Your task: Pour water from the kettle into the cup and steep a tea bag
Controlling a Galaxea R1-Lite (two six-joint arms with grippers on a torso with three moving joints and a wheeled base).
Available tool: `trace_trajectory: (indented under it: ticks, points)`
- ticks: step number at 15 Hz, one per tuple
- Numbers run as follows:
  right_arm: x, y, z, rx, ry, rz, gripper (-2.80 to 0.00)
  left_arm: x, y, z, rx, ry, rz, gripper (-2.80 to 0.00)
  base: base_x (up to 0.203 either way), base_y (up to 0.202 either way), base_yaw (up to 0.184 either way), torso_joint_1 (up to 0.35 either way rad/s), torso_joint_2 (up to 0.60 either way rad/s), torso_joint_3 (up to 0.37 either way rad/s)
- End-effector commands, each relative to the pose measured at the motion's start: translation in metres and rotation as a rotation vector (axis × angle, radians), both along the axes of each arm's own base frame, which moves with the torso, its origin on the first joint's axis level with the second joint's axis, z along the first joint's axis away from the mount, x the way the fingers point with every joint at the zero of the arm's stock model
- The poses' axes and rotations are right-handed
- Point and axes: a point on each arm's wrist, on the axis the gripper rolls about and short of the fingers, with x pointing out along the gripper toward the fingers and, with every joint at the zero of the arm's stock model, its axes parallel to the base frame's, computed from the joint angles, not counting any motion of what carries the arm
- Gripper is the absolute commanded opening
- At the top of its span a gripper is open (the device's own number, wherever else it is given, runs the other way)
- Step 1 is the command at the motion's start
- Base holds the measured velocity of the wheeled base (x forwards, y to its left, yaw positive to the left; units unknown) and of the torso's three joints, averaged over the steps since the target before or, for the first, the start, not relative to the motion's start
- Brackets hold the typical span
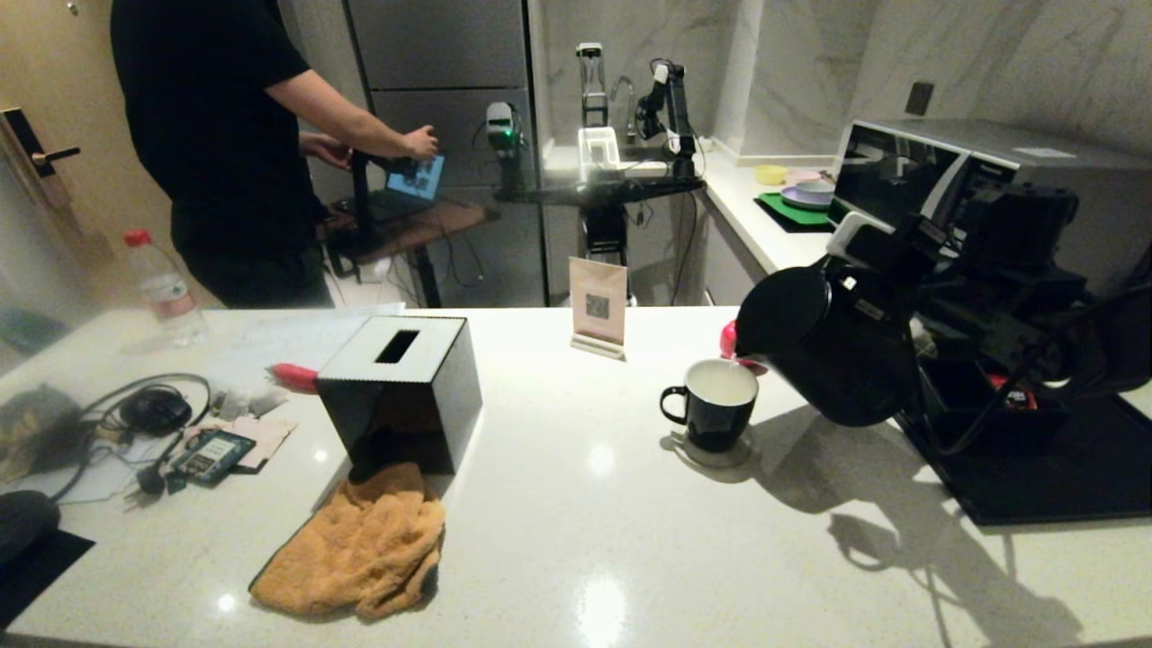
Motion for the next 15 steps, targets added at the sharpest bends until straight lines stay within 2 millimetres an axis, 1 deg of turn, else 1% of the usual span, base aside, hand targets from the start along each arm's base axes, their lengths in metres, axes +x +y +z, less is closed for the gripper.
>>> trace_trajectory:
  ticks: [1,15]
  points:
    - [-0.0004,0.0002,0.0008,-0.008,-0.007,0.002,-2.80,0.0000,0.0000,0.0000,0.000,0.000,0.000,-2.80,0.000,0.000,0.000,0.000,0.00,0.000]
    - [-0.0010,0.0007,0.0018,-0.059,-0.016,0.006,-2.80,0.0001,0.0000,0.0000,0.000,0.002,0.000,-2.80,0.000,0.000,0.000,0.000,0.00,0.000]
